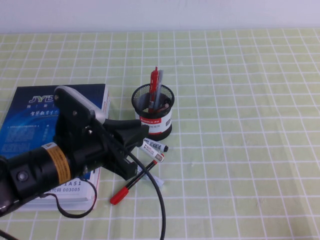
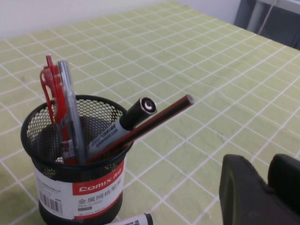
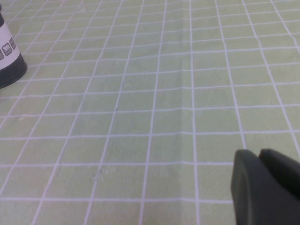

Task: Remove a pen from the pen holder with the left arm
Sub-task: Place the pen on the table

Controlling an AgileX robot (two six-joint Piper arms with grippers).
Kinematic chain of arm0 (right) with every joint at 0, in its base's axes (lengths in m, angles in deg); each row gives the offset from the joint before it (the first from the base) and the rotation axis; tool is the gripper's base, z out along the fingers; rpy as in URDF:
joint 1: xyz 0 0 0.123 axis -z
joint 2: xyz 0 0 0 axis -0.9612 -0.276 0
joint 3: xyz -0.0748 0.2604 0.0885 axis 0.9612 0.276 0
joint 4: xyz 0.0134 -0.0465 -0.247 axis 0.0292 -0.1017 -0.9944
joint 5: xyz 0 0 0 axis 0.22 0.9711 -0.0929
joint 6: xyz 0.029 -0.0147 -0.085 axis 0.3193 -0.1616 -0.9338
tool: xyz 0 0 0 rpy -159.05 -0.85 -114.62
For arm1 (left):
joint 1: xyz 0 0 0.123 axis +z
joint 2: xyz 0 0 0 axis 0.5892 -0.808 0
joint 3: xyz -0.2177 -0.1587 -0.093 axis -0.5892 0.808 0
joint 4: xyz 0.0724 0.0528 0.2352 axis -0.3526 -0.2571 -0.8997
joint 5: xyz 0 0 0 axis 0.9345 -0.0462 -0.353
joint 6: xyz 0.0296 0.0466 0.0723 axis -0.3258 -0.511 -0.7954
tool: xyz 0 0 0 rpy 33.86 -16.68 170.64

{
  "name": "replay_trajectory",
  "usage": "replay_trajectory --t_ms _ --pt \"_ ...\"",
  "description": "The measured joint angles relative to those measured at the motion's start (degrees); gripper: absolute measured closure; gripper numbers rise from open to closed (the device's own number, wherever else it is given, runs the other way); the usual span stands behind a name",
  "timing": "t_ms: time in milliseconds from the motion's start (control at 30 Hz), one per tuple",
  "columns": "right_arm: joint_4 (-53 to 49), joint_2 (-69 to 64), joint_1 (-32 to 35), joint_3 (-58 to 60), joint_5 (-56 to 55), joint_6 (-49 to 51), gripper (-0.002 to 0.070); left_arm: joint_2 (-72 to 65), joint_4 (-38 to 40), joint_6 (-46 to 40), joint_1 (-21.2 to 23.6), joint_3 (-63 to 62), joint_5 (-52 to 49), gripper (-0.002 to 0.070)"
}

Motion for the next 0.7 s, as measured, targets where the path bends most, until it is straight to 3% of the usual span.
replay_trajectory --t_ms 467,533,700 --pt "0.0 0.0 0.0 0.0 0.0 0.0 0.0691 -3.8 7.9 -2.5 0.0 0.0 3.0 0.0578" --pt "0.0 0.0 0.0 0.0 0.0 0.0 0.0691 -4.1 9.3 -2.5 0.0 0.0 3.7 0.0543" --pt "0.0 0.0 0.0 0.0 0.0 0.0 0.0691 -4.4 14.1 -2.5 0.0 0.0 4.4 0.0361"
